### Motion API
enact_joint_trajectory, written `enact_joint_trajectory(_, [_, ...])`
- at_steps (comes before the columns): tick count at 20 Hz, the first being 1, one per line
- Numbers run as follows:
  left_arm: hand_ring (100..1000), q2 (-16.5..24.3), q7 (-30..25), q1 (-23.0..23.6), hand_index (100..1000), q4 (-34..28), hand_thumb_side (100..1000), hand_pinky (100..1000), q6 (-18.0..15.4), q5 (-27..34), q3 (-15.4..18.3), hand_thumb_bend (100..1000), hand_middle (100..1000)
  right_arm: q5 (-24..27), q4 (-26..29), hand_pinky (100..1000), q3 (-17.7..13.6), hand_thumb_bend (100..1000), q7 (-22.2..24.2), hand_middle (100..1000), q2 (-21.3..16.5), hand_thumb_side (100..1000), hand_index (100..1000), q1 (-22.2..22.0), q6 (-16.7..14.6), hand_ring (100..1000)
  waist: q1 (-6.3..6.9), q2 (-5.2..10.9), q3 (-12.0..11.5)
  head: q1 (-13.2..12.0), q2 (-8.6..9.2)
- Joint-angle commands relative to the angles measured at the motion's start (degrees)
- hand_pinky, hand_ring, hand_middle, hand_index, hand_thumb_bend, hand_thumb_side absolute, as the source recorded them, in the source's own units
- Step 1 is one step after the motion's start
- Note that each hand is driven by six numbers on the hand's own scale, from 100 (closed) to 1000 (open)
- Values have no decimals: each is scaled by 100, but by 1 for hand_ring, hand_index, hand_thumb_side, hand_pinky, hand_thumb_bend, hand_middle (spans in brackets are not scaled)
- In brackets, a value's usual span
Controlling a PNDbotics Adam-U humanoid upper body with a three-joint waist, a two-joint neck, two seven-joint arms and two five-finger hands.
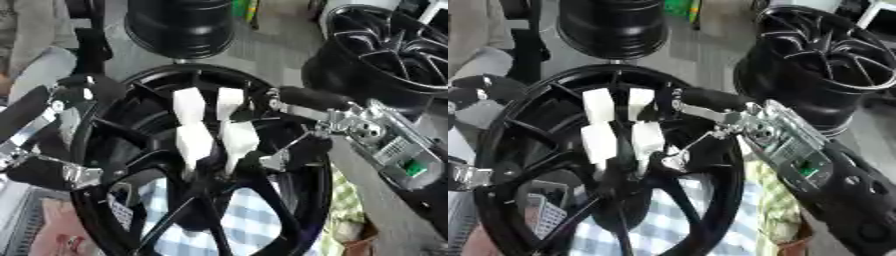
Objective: Pull the pin out of the wheel hub.
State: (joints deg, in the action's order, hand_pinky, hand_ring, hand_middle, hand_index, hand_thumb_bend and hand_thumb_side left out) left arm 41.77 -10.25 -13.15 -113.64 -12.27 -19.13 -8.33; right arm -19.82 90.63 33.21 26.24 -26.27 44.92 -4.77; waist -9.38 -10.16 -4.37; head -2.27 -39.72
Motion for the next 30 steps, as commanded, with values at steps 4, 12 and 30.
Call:
enact_joint_trajectory(4, [789,90,-12,-79,857,-95,625,771,3,39,6,590,807,-192,-192,750,-82,294,-37,757,39,330,852,141,-66,811,43,88,-10,24,2])
enact_joint_trajectory(12, [789,87,-13,-79,857,-95,625,771,8,36,1,587,807,-291,-336,745,-82,283,-44,738,92,317,834,157,-142,801,39,84,-3,32,-6])
enact_joint_trajectory(30, [788,82,-8,-57,858,-95,624,770,39,25,1,580,807,235,-86,668,-129,185,-1160,452,38,204,516,120,-220,673,47,71,32,40,0])
